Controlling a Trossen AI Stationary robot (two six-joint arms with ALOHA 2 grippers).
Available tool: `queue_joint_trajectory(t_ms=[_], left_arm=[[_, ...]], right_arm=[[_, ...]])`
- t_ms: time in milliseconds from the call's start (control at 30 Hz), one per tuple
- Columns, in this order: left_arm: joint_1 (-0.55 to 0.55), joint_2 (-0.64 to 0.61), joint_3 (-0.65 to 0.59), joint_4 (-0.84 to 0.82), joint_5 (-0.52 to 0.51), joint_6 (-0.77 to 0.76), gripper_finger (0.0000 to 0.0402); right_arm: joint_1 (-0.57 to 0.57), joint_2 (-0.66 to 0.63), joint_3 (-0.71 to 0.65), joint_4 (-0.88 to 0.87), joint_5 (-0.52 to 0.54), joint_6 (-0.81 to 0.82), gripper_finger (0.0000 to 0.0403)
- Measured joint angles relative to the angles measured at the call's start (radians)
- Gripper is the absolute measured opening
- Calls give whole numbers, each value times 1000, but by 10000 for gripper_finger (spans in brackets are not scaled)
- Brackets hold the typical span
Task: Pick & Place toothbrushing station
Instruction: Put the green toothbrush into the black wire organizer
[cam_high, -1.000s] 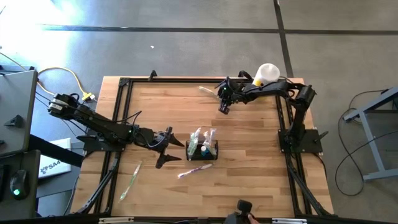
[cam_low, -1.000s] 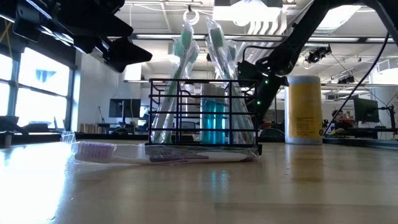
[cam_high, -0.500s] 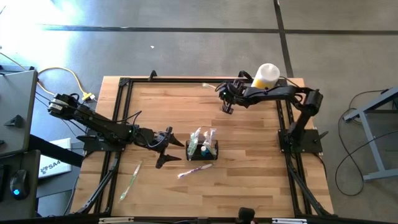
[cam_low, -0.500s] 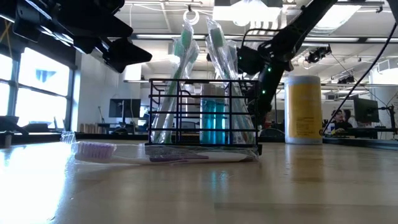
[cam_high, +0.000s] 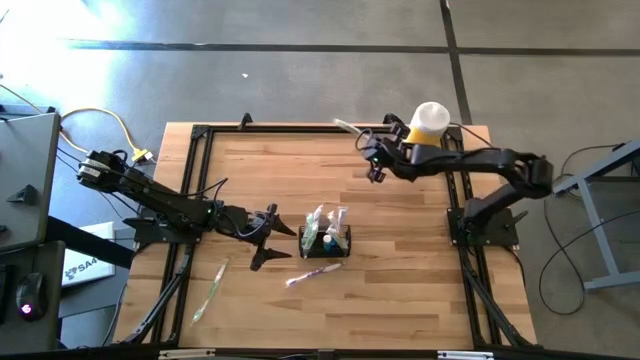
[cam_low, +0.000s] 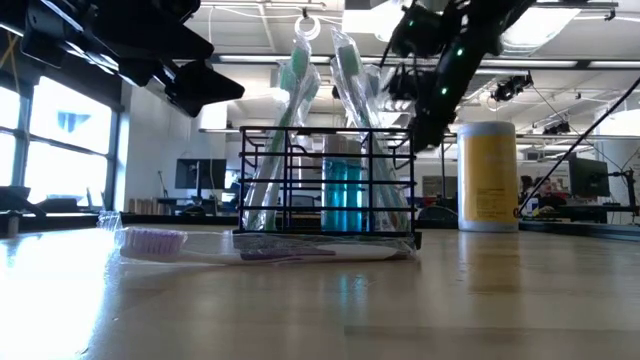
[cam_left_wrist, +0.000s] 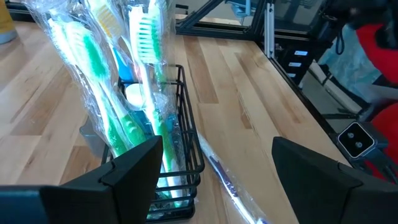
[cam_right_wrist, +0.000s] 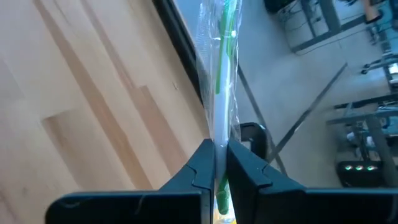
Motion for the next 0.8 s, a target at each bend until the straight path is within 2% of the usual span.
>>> queue_joint_trajectory(t_ms=[200, 400, 700, 800], left_arm=[[0, 0, 0, -2, 0, 0, 297], [0, 0, 0, -10, 0, 0, 297], [0, 0, 0, -36, 1, 0, 297], [0, 0, 0, -43, 1, 0, 297]], right_arm=[[96, -129, 0, -113, 106, 64, 15], [259, -223, 0, -258, 270, 182, 15], [504, -271, 0, -529, 408, 598, 15], [571, -274, 0, -598, 420, 725, 15]])
